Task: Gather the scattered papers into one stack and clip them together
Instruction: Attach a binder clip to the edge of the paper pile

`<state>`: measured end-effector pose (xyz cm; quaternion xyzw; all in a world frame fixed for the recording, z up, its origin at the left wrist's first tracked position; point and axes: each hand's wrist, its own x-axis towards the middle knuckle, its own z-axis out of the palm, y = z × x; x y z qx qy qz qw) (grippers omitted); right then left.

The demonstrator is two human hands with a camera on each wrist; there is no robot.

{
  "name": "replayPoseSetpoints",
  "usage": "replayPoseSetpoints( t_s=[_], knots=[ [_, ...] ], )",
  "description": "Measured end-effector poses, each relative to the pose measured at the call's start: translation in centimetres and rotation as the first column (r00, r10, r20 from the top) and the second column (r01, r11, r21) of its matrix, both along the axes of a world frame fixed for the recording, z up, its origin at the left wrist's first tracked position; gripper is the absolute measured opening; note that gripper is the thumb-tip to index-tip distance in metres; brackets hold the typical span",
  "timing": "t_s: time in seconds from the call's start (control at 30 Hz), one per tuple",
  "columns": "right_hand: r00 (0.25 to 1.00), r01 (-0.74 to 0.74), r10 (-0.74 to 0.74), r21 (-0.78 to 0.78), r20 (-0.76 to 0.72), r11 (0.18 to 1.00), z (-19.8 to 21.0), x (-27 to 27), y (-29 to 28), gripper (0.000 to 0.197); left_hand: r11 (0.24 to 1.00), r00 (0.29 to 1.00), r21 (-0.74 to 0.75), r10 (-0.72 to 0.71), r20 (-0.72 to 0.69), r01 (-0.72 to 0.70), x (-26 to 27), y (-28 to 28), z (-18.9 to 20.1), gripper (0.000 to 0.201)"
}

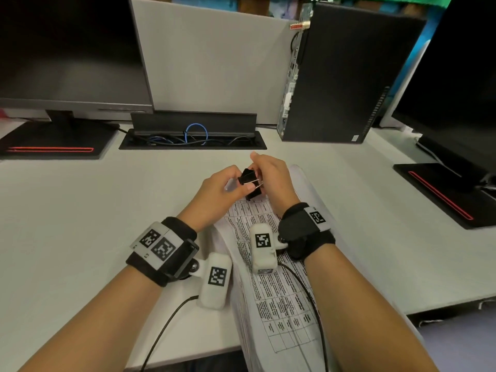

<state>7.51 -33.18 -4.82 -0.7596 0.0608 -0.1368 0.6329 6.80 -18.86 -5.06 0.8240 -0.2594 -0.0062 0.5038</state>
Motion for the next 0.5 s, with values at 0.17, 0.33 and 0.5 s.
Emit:
replayPoseSetpoints(
  t_s=[0.17, 0.33, 0.5],
  knots=[
    [0.976, 0.179, -0.135, 0.275, -0.169, 0.945, -0.4, 0.2, -1.1, 0.021, 0.963, 0.944, -0.207, 0.100, -0.315, -0.171, 1.1, 1.1, -0.9, 0.015],
    [0.946, 0.297, -0.198, 0.446, -0.255, 0.844, -0.2, 0.0, -1.5, 0.022, 0.856, 0.616, -0.335, -0.026, -0.787, -0.393, 0.6, 1.6, -0.3, 0.037],
    [0.940, 0.300, -0.245, 0.234, -0.239, 0.925, -0.5, 0.7, -2.0, 0.018, 0.816, 0.608, -0.333, 0.028, -0.793, -0.472, -0.3, 1.1, 1.3, 0.034]
  ],
)
